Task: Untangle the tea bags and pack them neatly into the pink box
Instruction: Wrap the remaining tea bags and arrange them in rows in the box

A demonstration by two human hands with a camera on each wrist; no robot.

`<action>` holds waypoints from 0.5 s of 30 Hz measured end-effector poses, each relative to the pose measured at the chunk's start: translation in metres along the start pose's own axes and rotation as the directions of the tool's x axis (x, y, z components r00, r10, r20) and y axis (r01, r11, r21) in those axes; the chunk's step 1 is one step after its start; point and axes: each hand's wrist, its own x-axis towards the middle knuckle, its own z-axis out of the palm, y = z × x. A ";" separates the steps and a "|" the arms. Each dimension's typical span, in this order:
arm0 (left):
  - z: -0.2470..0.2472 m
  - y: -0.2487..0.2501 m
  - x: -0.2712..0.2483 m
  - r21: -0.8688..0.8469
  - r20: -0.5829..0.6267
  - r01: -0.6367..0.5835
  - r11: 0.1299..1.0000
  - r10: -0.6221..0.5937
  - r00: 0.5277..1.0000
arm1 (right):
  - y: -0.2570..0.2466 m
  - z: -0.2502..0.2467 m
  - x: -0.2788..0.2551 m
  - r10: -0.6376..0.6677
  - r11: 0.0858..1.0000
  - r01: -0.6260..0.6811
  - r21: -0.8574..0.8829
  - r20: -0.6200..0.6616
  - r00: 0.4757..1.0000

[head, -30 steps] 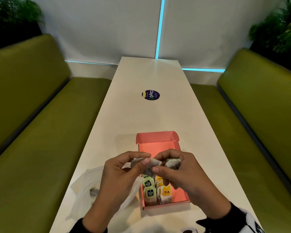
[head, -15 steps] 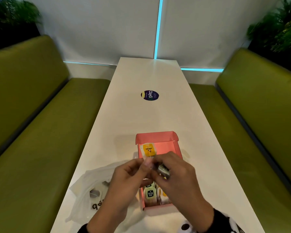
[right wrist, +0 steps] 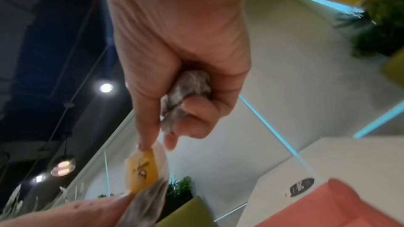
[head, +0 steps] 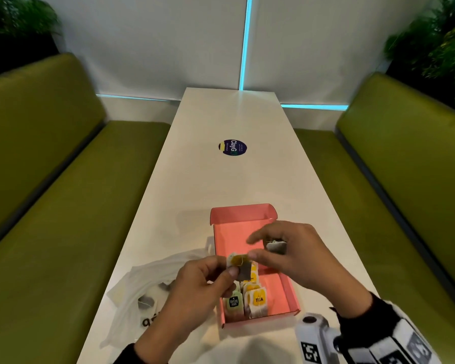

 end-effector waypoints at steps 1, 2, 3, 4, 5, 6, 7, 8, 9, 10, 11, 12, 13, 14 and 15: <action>0.000 -0.001 0.000 0.026 0.010 -0.005 1.000 0.005 1.000 | 0.002 -0.001 0.002 -0.023 0.999 0.022 -0.039 -0.007 1.000; 0.000 -0.001 0.001 0.047 0.026 -0.013 0.999 0.012 1.000 | 0.004 -0.002 0.003 -0.037 0.998 0.035 -0.060 -0.022 0.999; 0.001 -0.002 0.001 0.069 0.044 -0.026 0.997 0.023 0.999 | 0.006 -0.002 0.004 -0.046 0.997 0.043 -0.067 -0.037 0.998; 0.001 -0.002 0.001 0.092 0.058 -0.042 0.995 0.036 0.998 | 0.006 -0.002 0.004 -0.045 0.996 0.042 -0.074 -0.037 0.998; 0.002 -0.002 0.002 0.113 0.061 -0.055 0.992 0.048 0.997 | 0.006 -0.003 0.004 -0.043 0.996 0.042 -0.077 -0.018 0.999; 0.002 -0.002 0.003 0.129 0.053 -0.066 0.990 0.059 0.997 | 0.004 -0.005 0.004 -0.035 0.997 0.037 -0.067 0.023 0.999; 0.003 -0.002 0.004 0.143 0.040 -0.074 0.987 0.068 0.997 | 0.002 -0.007 0.003 -0.020 0.998 0.024 -0.051 0.083 0.996; 0.004 -0.002 0.006 0.154 0.029 -0.079 0.985 0.075 0.997 | 0.001 -0.009 0.001 -0.001 0.999 0.009 -0.053 0.148 0.989; 0.004 -0.002 0.007 0.159 0.023 -0.084 0.984 0.081 0.996 | 0.001 -0.009 0.001 0.006 0.997 0.011 -0.081 0.207 0.978; 0.005 -0.003 0.008 0.160 0.026 -0.092 0.983 0.089 0.996 | 0.001 -0.009 0.002 -0.007 0.990 0.040 -0.133 0.240 0.971; 0.005 -0.002 0.009 0.166 0.037 -0.103 0.981 0.099 0.994 | 0.002 -0.007 0.003 -0.036 0.979 0.082 -0.187 0.238 0.971; 0.006 -0.002 0.010 0.177 0.054 -0.111 0.978 0.103 0.993 | 0.003 -0.007 0.005 -0.063 0.964 0.115 -0.239 0.215 0.975; 0.006 -0.003 0.010 0.200 0.070 -0.114 0.973 0.102 0.992 | 0.005 -0.007 0.006 -0.081 0.953 0.130 -0.272 0.185 0.979; 0.006 -0.004 0.011 0.228 0.078 -0.118 0.967 0.102 0.992 | 0.007 -0.009 0.007 -0.083 0.951 0.127 -0.282 0.162 0.983; 0.005 -0.007 0.012 0.261 0.078 -0.124 0.957 0.107 0.991 | 0.009 -0.011 0.008 -0.069 0.952 0.110 -0.285 0.151 0.986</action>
